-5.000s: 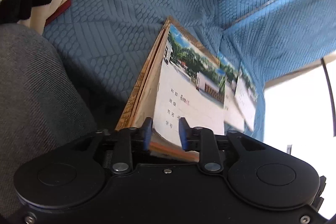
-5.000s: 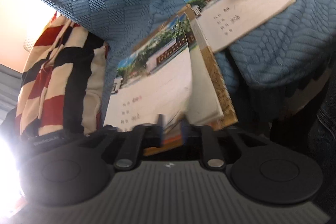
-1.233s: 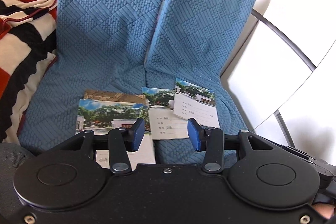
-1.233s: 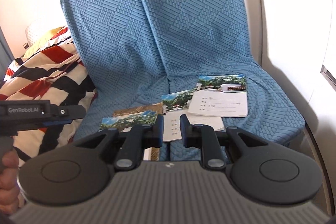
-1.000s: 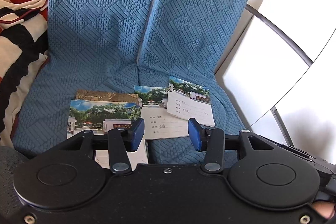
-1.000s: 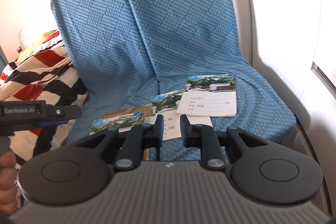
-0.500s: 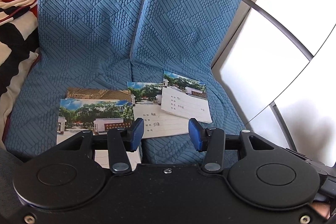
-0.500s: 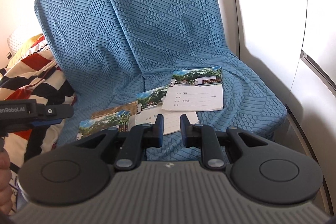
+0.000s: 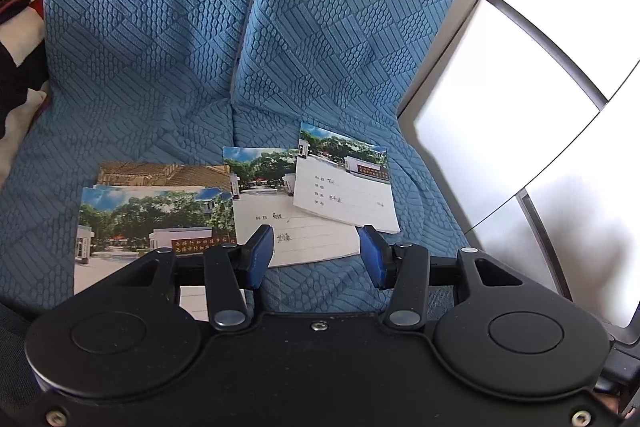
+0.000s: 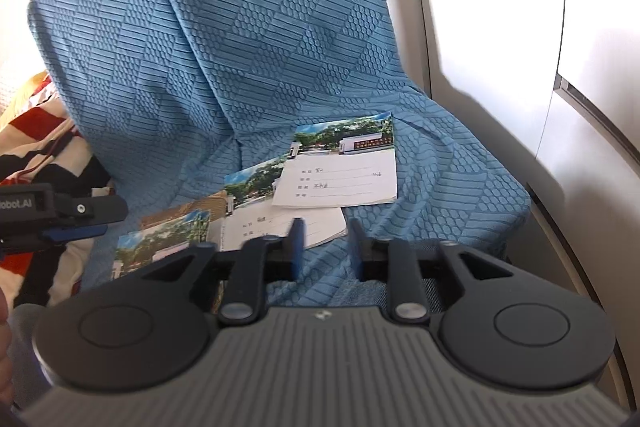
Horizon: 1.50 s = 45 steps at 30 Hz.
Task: Organize objects
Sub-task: 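Move both open grippers toward the loose photo form cards on the seat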
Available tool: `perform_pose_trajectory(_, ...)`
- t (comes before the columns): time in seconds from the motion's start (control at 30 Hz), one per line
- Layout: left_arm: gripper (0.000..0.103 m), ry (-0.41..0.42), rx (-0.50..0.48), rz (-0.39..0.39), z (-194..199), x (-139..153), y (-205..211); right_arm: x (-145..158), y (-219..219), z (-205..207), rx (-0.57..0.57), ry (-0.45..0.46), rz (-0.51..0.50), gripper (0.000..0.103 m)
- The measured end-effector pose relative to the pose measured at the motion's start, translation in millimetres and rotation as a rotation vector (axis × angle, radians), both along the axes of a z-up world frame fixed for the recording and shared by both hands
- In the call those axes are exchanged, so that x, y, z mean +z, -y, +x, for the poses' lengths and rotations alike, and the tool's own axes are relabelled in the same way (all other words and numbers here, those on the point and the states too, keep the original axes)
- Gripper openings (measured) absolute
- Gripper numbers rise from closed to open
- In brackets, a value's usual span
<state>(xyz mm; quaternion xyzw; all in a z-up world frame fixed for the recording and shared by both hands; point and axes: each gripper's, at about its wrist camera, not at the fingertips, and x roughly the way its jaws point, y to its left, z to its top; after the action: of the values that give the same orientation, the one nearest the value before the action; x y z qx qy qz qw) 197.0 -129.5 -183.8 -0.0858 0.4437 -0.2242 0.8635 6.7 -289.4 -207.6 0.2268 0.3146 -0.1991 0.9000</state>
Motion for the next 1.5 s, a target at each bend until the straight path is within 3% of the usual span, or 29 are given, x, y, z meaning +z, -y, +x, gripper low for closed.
perform_pose_trajectory(0.63, 0.046, -0.145, -0.021, -0.025, 77, -63, 30, -49, 36, 42, -0.028, -0.052, 0.045, 0.034)
perform_pose_trajectory(1.2, 0.046, -0.285, -0.051, 0.002, 148, -134, 75, -105, 85, 100, -0.065, -0.099, 0.124, 0.034)
perform_pose_trajectory(1.3, 0.040, -0.305, -0.070, 0.016, 159, -147, 83, -115, 91, 112, -0.065, -0.100, 0.123, 0.034)
perform_pose_trajectory(1.5, 0.040, -0.343, -0.092, 0.033, 175, -167, 94, -134, 107, 131, -0.088, -0.109, 0.140, 0.033)
